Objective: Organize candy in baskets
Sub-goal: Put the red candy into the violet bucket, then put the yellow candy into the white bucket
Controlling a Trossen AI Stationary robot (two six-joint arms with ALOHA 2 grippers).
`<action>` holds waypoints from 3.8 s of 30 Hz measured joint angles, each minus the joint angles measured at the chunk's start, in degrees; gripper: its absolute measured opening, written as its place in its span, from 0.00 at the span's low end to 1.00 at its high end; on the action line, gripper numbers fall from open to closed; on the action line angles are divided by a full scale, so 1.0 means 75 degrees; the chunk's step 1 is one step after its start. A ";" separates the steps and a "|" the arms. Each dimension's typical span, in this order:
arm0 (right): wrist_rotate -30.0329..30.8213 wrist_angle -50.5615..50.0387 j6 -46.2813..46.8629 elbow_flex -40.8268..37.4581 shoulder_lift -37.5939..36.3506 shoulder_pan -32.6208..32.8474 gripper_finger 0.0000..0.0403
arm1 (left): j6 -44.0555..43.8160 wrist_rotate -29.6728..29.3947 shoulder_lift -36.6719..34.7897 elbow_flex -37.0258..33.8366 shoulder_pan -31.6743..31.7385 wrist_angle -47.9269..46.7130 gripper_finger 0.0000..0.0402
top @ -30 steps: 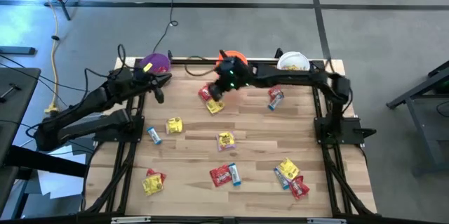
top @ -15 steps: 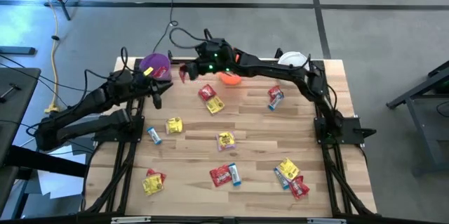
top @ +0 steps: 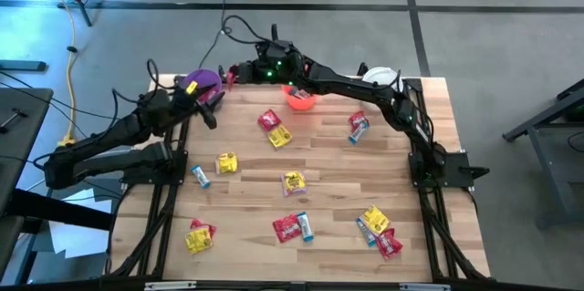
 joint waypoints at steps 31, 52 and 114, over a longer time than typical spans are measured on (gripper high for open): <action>0.0167 0.0239 0.0271 -0.0012 0.0000 0.0149 0.00 | 0.1058 0.0119 0.1289 0.0012 -0.0001 0.1627 0.23; 0.0092 -0.0086 -0.0481 -0.0015 -0.0272 -0.0072 0.41 | 0.0756 -0.1360 0.1108 0.0163 -0.0115 -0.0101 0.00; -0.1400 -0.4429 -0.4806 -0.0699 -0.0647 0.0507 0.00 | -0.1940 0.4573 0.1669 0.0332 -0.0101 -0.3989 0.26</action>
